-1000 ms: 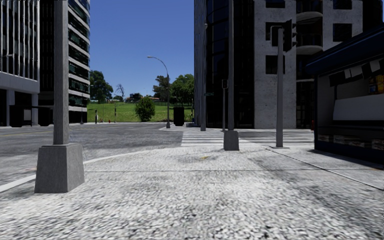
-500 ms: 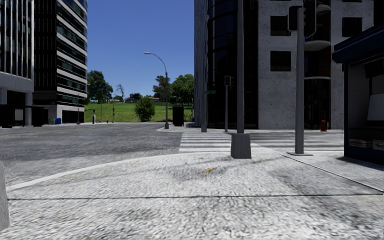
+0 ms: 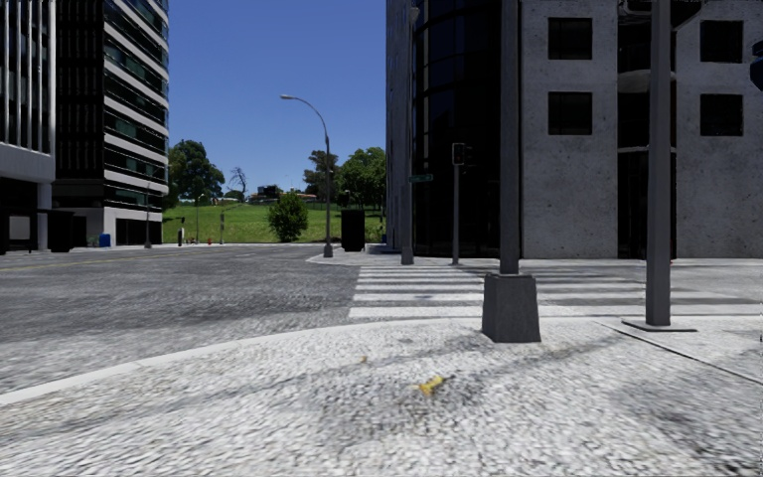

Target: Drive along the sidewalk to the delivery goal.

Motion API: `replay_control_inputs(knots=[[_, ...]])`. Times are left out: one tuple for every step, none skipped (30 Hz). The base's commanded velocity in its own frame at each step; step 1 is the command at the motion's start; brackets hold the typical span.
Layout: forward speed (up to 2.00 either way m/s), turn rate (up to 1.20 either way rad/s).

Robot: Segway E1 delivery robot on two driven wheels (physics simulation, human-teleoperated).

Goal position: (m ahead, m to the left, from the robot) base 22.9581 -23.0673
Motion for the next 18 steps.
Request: replay_control_inputs(knots=[[2.00, 0.00], [2.00, 0.00], [2.00, 0.00], [2.00, 0.00], [2.00, 0.00], [2.00, 0.00], [2.00, 0.00], [2.00, 0.00], [2.00, 0.00], [2.00, 0.00], [2.00, 0.00], [2.00, 0.00], [2.00, 0.00], [2.00, 0.00], [2.00, 0.00], [2.00, 0.00], [2.00, 0.00], [2.00, 0.00]])
